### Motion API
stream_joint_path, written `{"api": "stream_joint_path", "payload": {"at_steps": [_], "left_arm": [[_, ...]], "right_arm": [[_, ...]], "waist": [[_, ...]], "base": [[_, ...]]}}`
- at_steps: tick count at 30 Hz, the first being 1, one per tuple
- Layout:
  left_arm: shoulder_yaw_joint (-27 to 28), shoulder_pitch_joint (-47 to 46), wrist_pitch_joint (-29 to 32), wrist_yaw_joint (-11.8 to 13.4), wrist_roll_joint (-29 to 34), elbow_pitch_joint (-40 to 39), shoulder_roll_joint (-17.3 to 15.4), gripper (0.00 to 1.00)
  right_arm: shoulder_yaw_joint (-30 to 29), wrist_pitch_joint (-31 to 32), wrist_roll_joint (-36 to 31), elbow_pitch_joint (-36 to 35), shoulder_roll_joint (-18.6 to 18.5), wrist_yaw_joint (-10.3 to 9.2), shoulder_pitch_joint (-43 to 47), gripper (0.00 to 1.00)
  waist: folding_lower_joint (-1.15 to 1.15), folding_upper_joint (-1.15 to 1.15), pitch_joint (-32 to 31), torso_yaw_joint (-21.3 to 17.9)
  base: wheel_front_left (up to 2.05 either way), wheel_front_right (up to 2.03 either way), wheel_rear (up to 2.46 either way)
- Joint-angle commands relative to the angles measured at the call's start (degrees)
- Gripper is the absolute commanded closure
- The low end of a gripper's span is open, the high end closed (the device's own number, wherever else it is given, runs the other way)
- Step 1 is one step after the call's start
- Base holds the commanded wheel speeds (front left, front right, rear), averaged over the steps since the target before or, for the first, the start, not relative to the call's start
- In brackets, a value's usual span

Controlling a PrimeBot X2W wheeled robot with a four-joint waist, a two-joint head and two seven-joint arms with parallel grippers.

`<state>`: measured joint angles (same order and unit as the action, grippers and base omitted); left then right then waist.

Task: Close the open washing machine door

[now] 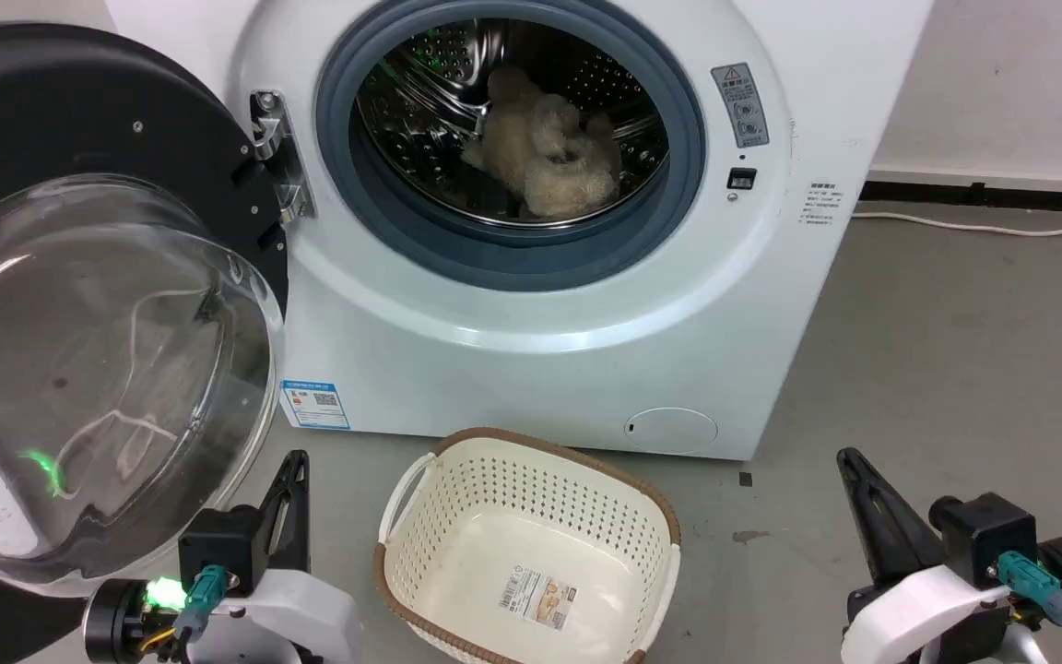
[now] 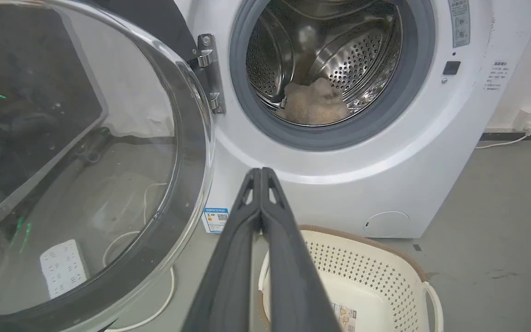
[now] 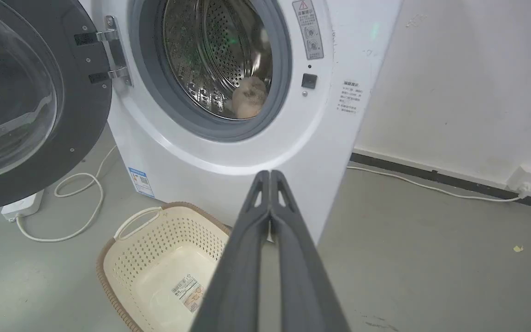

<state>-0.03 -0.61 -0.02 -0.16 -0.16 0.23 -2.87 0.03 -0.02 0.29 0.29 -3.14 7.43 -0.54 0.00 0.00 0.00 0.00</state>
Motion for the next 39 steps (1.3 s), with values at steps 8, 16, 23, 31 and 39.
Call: {"api": "stream_joint_path", "payload": {"at_steps": [8,16,23,31,39], "left_arm": [[0.0,0.6,0.0,0.2,0.2,-0.2,0.0,1.00],[0.0,0.6,0.0,0.2,0.2,-0.2,0.0,1.00],[0.0,0.6,0.0,0.2,0.2,-0.2,0.0,1.00],[0.0,0.6,0.0,0.2,0.2,-0.2,0.0,1.00],[0.0,0.6,0.0,0.2,0.2,-0.2,0.0,1.00]], "right_arm": [[0.0,0.0,-0.3,-0.3,0.3,0.06,0.5,1.00],[0.0,0.0,-0.3,-0.3,0.3,0.06,0.5,1.00],[0.0,0.0,-0.3,-0.3,0.3,0.06,0.5,1.00],[0.0,0.0,-0.3,-0.3,0.3,0.06,0.5,1.00],[0.0,0.0,-0.3,-0.3,0.3,0.06,0.5,1.00]], "waist": [[0.00,0.00,0.0,0.0],[0.00,0.00,0.0,0.0],[0.00,0.00,0.0,0.0],[0.00,0.00,0.0,0.0],[0.00,0.00,0.0,0.0]], "base": [[0.00,0.00,0.00],[0.00,0.00,0.00],[0.00,0.00,0.00],[0.00,0.00,0.00],[0.00,0.00,0.00]]}}
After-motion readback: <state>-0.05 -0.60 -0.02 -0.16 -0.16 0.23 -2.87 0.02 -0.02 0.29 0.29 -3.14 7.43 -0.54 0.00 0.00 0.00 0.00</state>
